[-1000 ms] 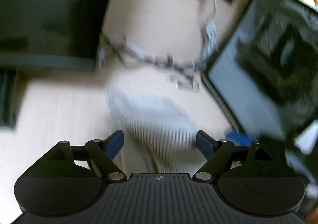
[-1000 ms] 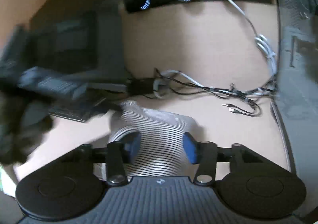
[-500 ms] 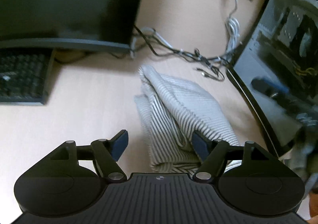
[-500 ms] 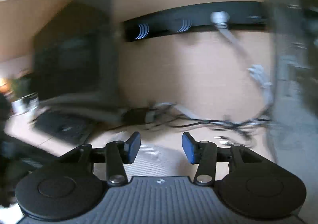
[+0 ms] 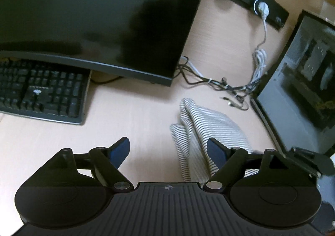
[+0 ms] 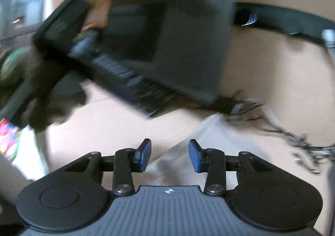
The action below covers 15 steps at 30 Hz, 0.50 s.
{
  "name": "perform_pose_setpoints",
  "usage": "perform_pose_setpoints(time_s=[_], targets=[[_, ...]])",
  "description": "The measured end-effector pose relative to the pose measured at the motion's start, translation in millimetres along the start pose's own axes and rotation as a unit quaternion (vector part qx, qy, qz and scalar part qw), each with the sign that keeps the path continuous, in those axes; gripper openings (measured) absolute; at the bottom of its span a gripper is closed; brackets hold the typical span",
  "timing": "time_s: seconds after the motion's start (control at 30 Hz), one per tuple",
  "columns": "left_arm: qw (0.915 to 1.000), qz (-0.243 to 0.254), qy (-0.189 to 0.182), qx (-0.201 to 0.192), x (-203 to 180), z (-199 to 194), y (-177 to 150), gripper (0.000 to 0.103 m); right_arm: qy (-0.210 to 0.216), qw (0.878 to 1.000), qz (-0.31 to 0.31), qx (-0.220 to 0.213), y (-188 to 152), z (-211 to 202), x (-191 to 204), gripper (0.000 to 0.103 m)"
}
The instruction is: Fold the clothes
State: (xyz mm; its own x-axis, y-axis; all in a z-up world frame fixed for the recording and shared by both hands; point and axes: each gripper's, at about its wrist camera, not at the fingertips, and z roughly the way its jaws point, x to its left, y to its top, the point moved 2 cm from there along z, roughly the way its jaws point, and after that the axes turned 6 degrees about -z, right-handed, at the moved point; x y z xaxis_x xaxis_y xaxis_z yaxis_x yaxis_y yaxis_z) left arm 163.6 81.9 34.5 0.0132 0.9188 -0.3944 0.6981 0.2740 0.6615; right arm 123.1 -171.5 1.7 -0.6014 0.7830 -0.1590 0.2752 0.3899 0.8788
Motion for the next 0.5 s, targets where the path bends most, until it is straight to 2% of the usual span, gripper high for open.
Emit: perform_pose_setpoints(time_s=[0.13,0.2,0.27,0.33,0.4,0.5], targets=[[0.9972,0.02,-0.062,0.036,-27,33,3,0.086,-0.019,0.998,0.04,0.045,-19,3,-19,0.039],[0.9957,0.032,-0.058,0.066,-39,59,-4,0.088,-0.029,0.995,0.072,0.057,-29,-1,-31,0.039],[0.994,0.03,-0.033,0.1,-45,85,-15,0.089,-0.055,0.988,0.128,0.068,-38,-5,-53,0.047],[0.9911,0.017,-0.014,0.131,-41,105,-25,0.091,-0.073,0.972,0.213,0.072,-47,-9,-86,0.07],[0.9889,-0.002,-0.006,0.149,-34,116,-35,0.098,-0.06,0.953,0.288,0.068,-56,-7,-113,0.08],[0.9863,-0.037,-0.018,0.16,-27,124,-41,0.099,-0.017,0.927,0.37,0.06,-65,15,-146,0.086]])
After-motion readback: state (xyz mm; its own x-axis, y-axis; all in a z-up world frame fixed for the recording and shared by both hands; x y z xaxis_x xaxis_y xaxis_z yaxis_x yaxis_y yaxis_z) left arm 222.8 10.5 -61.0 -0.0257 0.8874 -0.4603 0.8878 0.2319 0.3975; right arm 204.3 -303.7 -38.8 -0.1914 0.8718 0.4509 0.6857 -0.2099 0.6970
